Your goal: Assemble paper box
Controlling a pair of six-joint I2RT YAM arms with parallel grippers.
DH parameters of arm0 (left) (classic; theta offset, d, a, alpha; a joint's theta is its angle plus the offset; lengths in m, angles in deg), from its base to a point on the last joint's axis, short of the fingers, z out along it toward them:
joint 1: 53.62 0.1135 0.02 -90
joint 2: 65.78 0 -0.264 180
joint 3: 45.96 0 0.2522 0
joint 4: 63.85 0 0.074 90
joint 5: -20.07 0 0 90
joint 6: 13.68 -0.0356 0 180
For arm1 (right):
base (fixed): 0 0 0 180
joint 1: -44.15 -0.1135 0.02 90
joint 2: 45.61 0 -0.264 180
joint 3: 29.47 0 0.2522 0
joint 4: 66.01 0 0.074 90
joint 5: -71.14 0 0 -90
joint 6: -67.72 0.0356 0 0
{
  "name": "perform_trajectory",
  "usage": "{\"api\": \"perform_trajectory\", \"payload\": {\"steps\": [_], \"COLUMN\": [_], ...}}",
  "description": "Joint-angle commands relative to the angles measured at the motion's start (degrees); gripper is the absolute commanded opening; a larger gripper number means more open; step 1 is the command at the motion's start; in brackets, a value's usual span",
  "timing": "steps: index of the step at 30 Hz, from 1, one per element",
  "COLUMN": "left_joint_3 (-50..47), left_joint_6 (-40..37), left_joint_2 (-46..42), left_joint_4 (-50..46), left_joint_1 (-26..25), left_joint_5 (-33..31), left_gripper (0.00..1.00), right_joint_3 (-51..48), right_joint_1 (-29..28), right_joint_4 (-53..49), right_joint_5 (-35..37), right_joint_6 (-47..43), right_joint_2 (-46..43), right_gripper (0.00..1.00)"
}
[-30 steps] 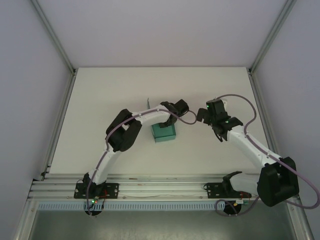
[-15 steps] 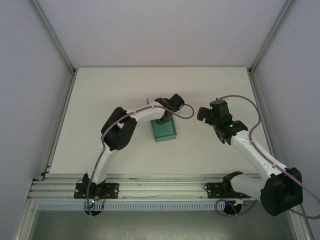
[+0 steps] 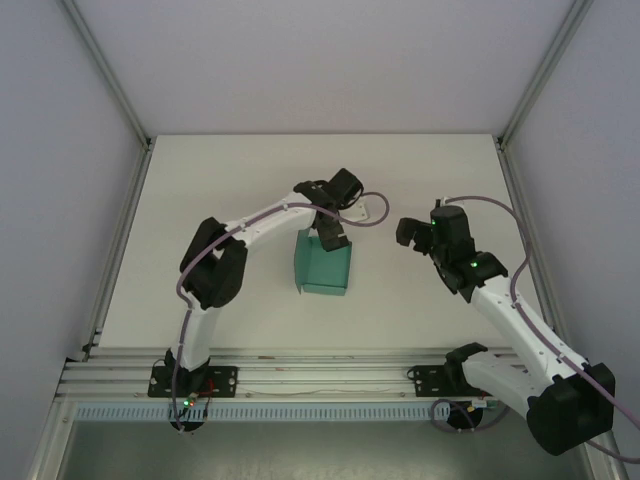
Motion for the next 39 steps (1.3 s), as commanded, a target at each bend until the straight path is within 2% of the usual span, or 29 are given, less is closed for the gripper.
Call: {"api": "perform_trajectory", "payload": {"steps": [1,4,8,12,14,17,19,22,27,28,32,36,39], "left_joint_3": [1.9,3.3,3.1,-10.5,-19.8,-31.1,-36.3,-42.4,-49.6,-50.5,-52.2,-51.9,-50.9], "left_joint_6": [4.3,12.8,26.3,38.6,46.3,55.0,57.9,60.2,61.0,61.3,63.3,63.9,64.1], "left_joint_2": [-4.2,-6.8,-12.1,-22.1,-26.6,-31.3,-33.4,-36.2,-39.7,-40.3,-42.6,-44.6,-45.5], "left_joint_4": [2.3,6.1,10.6,21.9,27.5,30.8,30.8,28.9,25.8,25.4,23.9,24.2,23.4], "left_joint_1": [1.4,1.7,3.1,7.8,11.1,16.0,18.7,21.4,22.0,22.1,22.1,22.1,22.1], "left_joint_5": [3.6,1.8,-3.7,-2.7,0.2,3.2,4.4,3.1,1.6,1.1,-1.9,-3.7,-5.4], "left_gripper": [1.0,1.0,1.0,1.0,1.0,1.0,1.0,1.0,1.0,1.0,1.0,1.0,1.0], "right_joint_3": [-1.4,-1.8,1.1,7.1,11.3,19.2,24.0,31.0,38.2,38.8,38.5,34.4,32.1], "right_joint_1": [0.4,0.4,0.4,-1.4,-3.5,-6.9,-8.6,-10.8,-13.3,-13.6,-14.4,-14.4,-14.4], "right_joint_4": [1.3,4.2,6.4,7.0,6.2,0.9,-1.9,-4.8,-7.3,-6.8,-2.4,2.8,4.0], "right_joint_5": [-1.4,-6.3,-19.7,-28.9,-30.7,-31.7,-31.6,-29.6,-25.2,-24.0,-18.8,-11.7,-2.9], "right_joint_6": [-2.3,-6.9,-16.7,-27.5,-33.3,-42.1,-45.4,-47.3,-47.4,-46.4,-38.4,-28.7,-20.3], "right_joint_2": [-0.4,1.4,8.3,19.0,26.0,36.2,41.9,49.5,57.9,58.6,59.8,57.9,56.2], "right_gripper": [1.0,1.0,1.0,0.96,0.93,0.89,0.88,0.86,0.8,0.76,0.47,0.3,0.25]}}
